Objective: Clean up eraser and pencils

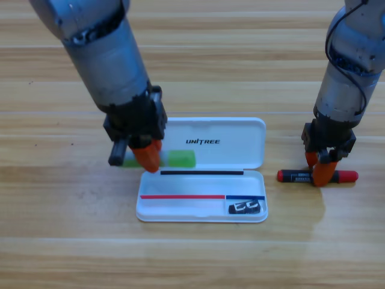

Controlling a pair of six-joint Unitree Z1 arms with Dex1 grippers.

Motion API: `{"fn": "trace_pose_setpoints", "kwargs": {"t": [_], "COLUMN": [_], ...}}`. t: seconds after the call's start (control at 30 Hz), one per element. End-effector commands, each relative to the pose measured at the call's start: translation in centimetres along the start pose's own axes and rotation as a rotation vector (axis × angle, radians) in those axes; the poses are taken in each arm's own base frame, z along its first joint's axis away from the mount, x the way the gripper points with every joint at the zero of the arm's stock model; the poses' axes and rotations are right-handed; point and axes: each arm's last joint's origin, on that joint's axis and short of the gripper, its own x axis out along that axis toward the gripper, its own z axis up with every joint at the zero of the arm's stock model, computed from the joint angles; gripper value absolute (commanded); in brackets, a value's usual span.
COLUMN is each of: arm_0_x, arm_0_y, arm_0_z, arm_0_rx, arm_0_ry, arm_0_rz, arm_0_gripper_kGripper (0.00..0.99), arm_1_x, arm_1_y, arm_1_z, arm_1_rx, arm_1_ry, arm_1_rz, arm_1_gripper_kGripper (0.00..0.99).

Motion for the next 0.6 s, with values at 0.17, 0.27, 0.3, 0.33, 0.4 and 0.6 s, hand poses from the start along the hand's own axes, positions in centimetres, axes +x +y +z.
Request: {"fn": "trace_pose_setpoints", "kwargs": {"t": [0.17, 0.27, 0.3, 0.33, 0.4, 0.6], "arm_0_x": [4.3, 5.3, 5.6, 5.9, 6.5, 7.5], "arm_0_y": [-1.3, -1.4, -1.4, -1.4, -1.2, -0.1], "arm_0_z": [2.5, 2.9, 3.1, 3.1, 3.4, 4.8], "arm_0_rx": [0.051, 0.05, 0.053, 0.052, 0.051, 0.043], "arm_0_ry": [0.063, 0.075, 0.077, 0.082, 0.082, 0.083], "arm_0_rz": [-0.095, -0.112, -0.117, -0.124, -0.138, -0.192], "arm_0_gripper_kGripper": [0.0, 0.0, 0.0, 0.0, 0.0, 0.0], "arm_1_x": [3.2, 2.2, 1.7, 1.2, 0.0, -3.7], "arm_1_y": [-0.5, -0.4, -0.3, -0.3, 0.0, 1.9], "arm_1_z": [-1.2, -1.2, -1.2, -1.2, -1.3, -1.9], "arm_1_rx": [0.017, 0.024, 0.036, 0.046, 0.06, 0.055], "arm_1_ry": [0.038, 0.024, 0.018, 0.012, -0.002, -0.037], "arm_1_rz": [0.068, 0.05, 0.039, 0.028, 0.006, -0.045], "arm_1_gripper_kGripper": [0.0, 0.0, 0.0, 0.0, 0.0, 0.0]}}
